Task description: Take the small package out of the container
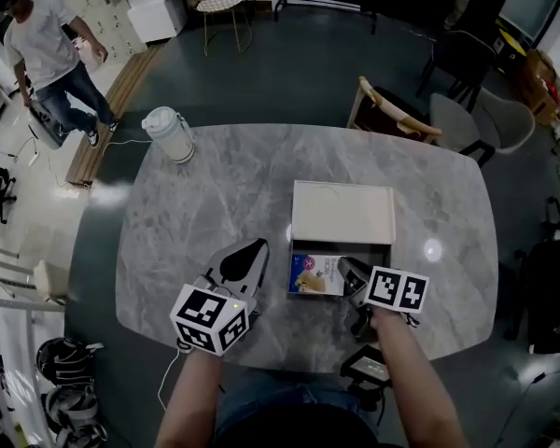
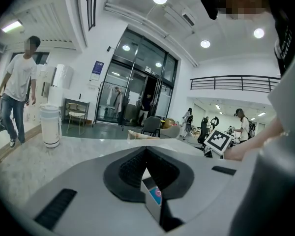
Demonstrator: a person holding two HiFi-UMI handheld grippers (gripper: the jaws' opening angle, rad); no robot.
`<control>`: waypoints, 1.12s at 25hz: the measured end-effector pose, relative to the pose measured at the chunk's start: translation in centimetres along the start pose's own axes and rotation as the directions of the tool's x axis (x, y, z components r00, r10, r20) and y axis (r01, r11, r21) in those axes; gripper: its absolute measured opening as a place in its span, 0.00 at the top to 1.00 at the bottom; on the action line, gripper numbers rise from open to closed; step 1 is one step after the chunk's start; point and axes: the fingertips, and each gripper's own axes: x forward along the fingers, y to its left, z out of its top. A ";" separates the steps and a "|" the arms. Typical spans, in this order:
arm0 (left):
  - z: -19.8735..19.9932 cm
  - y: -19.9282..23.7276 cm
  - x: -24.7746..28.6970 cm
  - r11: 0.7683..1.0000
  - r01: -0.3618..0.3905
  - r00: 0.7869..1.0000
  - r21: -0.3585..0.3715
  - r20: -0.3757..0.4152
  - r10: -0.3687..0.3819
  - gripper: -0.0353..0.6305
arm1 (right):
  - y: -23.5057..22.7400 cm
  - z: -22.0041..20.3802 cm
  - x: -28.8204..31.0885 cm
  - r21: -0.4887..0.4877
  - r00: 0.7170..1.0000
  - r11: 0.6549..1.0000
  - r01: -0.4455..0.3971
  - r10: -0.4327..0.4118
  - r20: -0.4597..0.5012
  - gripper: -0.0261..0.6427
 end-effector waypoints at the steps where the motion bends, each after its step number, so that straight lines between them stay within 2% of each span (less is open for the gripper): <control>1: 0.0 -0.2 -0.1 1.000 -0.003 1.000 0.001 0.000 0.003 0.93 | 0.0 -0.2 0.1 0.047 1.000 0.999 -0.018 0.019 -0.025 0.80; 3: 0.0 -0.6 -0.3 1.000 -0.009 1.000 0.006 0.000 0.009 0.93 | 0.2 -0.5 0.2 0.103 0.996 0.993 -0.055 0.062 -0.064 0.80; 7: 0.1 -1.1 -0.8 1.000 -0.013 1.000 0.021 0.005 0.013 0.93 | 0.9 -0.8 0.2 0.039 0.979 0.993 -0.113 0.118 -0.164 0.81; 12: 0.3 -1.2 -1.4 0.999 -0.020 1.000 0.033 0.019 0.020 0.93 | 2.0 -1.9 -0.2 -0.064 0.913 0.979 -0.195 0.157 -0.377 0.80; 14: 0.4 -1.2 -1.5 0.999 -0.018 1.000 0.035 0.027 0.017 0.93 | 2.3 -2.2 -0.3 -0.069 0.895 0.975 -0.209 0.163 -0.414 0.80; 16: 0.5 -1.2 -1.5 0.999 -0.009 0.999 0.036 0.031 0.008 0.93 | 2.3 -2.2 -0.3 -0.067 0.896 0.975 -0.210 0.165 -0.413 0.81; 21: 1.5 -0.7 -1.5 0.999 0.012 0.999 0.041 0.044 -0.014 0.93 | 2.5 -1.7 -0.8 -0.036 0.921 0.981 -0.192 0.167 -0.352 0.82; 28: 3.6 0.4 -2.3 0.999 0.019 0.996 0.039 0.089 -0.022 0.93 | 4.7 0.2 -2.7 -0.123 0.942 0.973 -0.193 0.150 -0.299 0.82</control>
